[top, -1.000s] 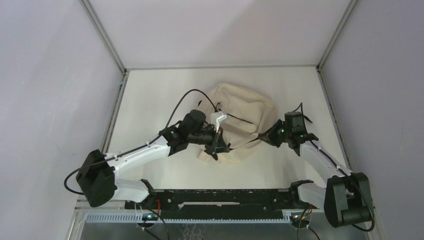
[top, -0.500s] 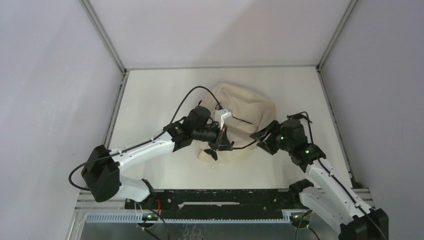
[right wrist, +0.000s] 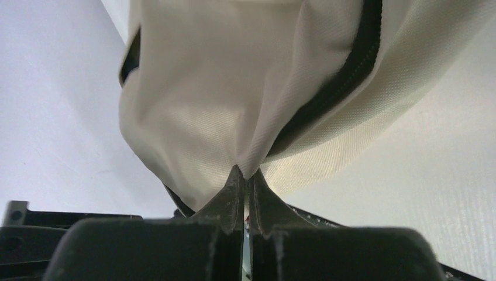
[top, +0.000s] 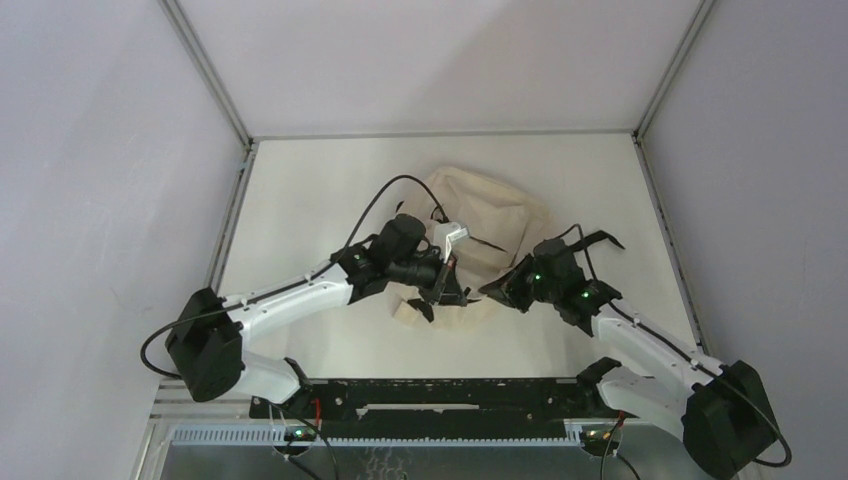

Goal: Pack the student bag
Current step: Zip the student bag at the center of the board.

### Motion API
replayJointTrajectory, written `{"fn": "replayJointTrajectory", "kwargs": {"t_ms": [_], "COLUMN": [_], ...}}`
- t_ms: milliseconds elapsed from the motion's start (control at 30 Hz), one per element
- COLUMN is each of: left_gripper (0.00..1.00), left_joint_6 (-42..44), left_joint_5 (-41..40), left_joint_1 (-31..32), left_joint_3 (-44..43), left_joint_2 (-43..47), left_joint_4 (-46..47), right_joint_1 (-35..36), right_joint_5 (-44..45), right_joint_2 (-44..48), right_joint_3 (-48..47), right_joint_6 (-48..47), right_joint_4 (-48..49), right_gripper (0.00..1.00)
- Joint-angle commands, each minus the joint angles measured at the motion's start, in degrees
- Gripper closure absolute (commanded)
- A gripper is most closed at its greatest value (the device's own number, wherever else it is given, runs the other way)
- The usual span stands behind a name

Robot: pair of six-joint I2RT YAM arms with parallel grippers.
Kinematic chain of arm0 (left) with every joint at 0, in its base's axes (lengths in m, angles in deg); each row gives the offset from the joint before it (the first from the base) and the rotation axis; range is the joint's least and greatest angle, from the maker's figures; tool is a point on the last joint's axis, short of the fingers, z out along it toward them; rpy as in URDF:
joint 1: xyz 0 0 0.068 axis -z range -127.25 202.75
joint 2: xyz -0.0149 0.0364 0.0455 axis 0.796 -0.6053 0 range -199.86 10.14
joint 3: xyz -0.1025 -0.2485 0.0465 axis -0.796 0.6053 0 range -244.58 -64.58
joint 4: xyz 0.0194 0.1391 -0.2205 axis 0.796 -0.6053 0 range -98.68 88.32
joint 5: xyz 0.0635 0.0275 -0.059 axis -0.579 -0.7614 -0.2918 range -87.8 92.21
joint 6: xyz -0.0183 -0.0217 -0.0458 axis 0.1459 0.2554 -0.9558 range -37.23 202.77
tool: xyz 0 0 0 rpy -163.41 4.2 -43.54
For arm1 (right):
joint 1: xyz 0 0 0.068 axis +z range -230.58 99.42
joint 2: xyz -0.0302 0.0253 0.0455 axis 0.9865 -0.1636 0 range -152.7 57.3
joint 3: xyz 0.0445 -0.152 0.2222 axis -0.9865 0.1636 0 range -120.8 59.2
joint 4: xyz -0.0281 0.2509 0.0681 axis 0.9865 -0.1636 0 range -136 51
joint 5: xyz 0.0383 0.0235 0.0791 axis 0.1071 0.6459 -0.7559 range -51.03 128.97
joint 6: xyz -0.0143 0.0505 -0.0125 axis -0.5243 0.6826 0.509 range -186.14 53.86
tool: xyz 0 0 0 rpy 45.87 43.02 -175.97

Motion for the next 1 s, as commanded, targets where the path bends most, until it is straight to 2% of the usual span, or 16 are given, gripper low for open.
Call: {"fn": "replayJointTrajectory", "kwargs": {"t_ms": [0, 133, 267, 400, 433, 467, 567, 600, 700, 800, 967], "left_gripper": [1.00, 1.00, 1.00, 1.00, 1.00, 1.00, 1.00, 1.00, 1.00, 1.00, 1.00], "left_joint_6": [2.57, 3.07, 3.35, 3.56, 3.49, 3.21, 1.64, 1.14, 0.17, -0.26, -0.48], "left_joint_5": [0.39, 0.27, 0.99, 0.95, 1.07, 1.22, 1.83, 1.99, 2.13, 2.13, 2.53], "left_joint_1": [0.37, -1.26, -3.74, -4.98, -5.01, -5.00, -5.00, -5.04, -5.00, -4.88, -4.03], "left_joint_3": [-3.59, -2.74, -2.20, -2.29, -2.74, -2.94, -2.79, -2.61, -2.34, -2.34, -2.22], "left_joint_2": [3.17, 4.27, 4.54, 4.23, 3.91, 3.59, 3.00, 2.99, 3.11, 3.17, 2.95], "left_joint_4": [-1.01, -1.79, -2.31, -1.92, -2.01, -1.98, -0.62, 0.13, 1.41, 1.66, 2.74], "right_joint_1": [-6.95, -18.85, -29.04, -33.99, -33.98, -33.43, -30.53, -28.95, -26.72, -24.46, -15.21], "right_joint_5": [2.17, 0.90, -3.66, -8.76, -9.17, -9.17, -3.93, -1.17, 2.69, 1.00, -1.36], "right_joint_2": [3.80, 6.55, 6.97, 4.92, 5.15, 6.07, 10.92, 12.41, 15.65, 17.95, 19.25], "right_joint_3": [-0.56, -0.59, -0.72, -1.80, -2.66, -3.67, -6.86, -7.69, -8.73, -8.01, -5.63], "right_joint_6": [-5.94, -17.25, -27.77, -32.62, -32.94, -33.11, -32.13, -31.32, -26.37, -19.53, -4.97], "right_joint_4": [-2.49, -8.47, -10.05, -10.74, -11.47, -12.25, -15.79, -17.54, -22.81, -26.01, -20.55], "right_gripper": [1.00, 1.00, 1.00, 1.00, 0.95, 0.79, 0.41, 0.33, 0.29, 0.28, 0.28]}}
